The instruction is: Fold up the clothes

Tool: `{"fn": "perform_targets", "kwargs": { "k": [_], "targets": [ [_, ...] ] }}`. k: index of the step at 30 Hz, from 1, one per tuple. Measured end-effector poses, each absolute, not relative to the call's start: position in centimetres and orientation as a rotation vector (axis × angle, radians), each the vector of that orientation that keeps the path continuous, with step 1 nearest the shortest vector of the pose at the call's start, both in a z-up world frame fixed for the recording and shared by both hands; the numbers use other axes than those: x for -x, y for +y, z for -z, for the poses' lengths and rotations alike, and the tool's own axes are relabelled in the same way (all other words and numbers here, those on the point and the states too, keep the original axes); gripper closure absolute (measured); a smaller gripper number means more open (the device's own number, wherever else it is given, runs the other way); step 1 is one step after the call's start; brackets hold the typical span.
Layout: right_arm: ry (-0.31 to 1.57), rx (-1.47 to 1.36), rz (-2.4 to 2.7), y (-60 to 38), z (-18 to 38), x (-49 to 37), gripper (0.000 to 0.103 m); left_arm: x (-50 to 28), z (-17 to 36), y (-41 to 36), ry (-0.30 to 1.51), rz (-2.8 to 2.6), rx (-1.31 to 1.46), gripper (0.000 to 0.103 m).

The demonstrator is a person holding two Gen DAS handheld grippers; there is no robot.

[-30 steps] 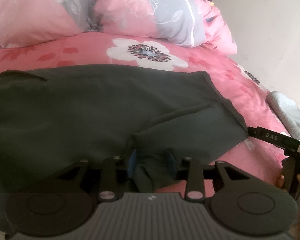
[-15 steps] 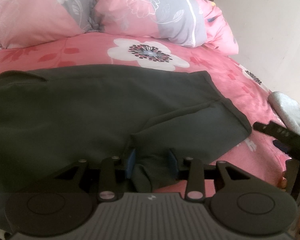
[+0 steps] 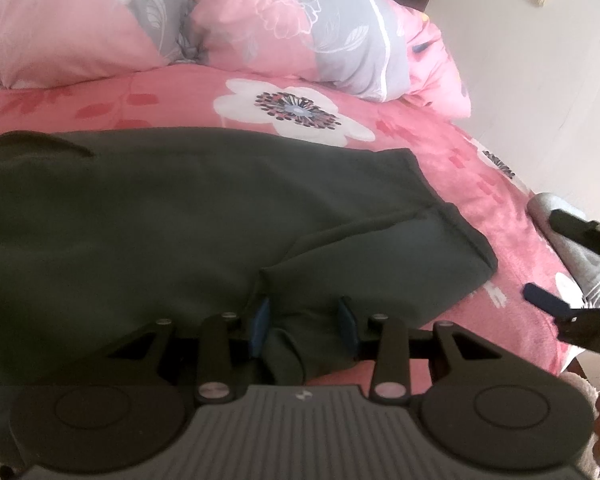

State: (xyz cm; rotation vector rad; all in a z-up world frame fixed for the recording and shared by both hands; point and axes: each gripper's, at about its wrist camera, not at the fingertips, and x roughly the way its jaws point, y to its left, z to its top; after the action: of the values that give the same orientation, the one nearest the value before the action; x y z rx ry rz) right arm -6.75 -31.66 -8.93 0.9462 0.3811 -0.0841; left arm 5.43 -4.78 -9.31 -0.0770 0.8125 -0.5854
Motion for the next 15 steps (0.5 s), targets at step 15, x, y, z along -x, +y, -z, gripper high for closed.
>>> {"fn": "perform_targets", "kwargs": {
  "k": [15],
  "targets": [
    [0.518, -0.924, 0.145, -30.7, 10.5, -0.2, 0.025, -5.3, 9.5, -4.7, 0.81, 0.588, 0.092, 0.064]
  ]
}}
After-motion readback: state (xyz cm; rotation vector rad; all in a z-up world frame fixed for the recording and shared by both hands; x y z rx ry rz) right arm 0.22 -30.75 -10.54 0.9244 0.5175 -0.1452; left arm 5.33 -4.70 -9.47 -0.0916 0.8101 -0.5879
